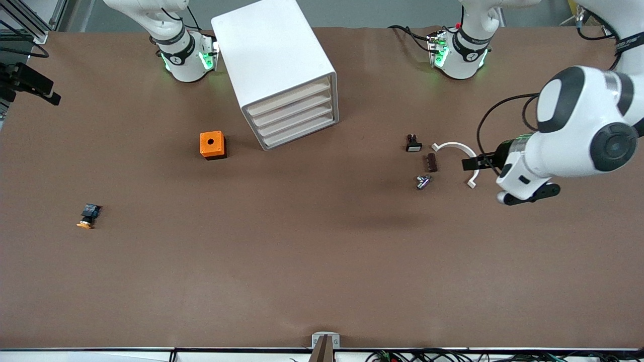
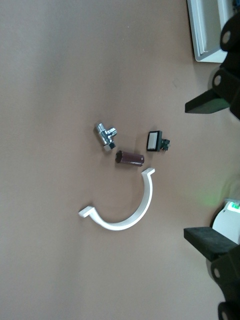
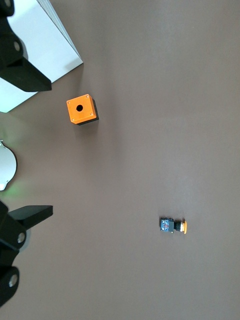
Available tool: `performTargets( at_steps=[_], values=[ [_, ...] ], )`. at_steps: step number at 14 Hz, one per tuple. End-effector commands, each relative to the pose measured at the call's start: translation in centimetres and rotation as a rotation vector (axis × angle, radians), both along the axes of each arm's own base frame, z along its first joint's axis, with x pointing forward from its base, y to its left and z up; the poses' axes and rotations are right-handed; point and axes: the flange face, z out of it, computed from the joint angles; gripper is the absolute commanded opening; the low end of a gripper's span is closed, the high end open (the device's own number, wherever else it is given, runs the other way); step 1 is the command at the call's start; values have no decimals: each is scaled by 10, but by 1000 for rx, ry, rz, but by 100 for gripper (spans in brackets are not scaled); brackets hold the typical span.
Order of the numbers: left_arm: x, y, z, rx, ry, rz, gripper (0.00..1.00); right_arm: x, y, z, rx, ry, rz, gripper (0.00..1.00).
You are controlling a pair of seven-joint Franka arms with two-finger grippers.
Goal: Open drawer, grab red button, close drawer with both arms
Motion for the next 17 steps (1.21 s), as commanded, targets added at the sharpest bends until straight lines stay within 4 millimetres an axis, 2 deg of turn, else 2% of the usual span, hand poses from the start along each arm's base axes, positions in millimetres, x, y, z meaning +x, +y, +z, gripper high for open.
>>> performTargets(
  at_steps=[1,5,6,9,11,13,15,16,17],
  values=[
    [0,-24,-14,3,28,31,100,-1,-4,4,-5,0,-6,100],
    [-11,-74,-44,68,90,95,100,4,-4,-1,-12,10,-4,100],
    [-14,-82,-49,63,111,129,100,9,-3,-10,-12,27,-11,100],
    [-16,-102,-62,-19,237,336,100,30,-1,-40,-12,83,-3,100],
    [-12,-120,-70,-50,300,427,100,35,-3,-43,-13,84,4,100],
    [-15,-148,-80,-39,375,526,100,38,-5,-47,-14,91,2,100],
    [-16,-171,-101,5,496,683,100,40,-9,-50,-14,92,-8,100],
    [-19,-184,-114,36,560,745,100,49,-12,-67,-14,122,-13,100],
    [-22,-197,-121,64,605,792,100,53,-12,-71,-15,127,-11,100]
  ],
)
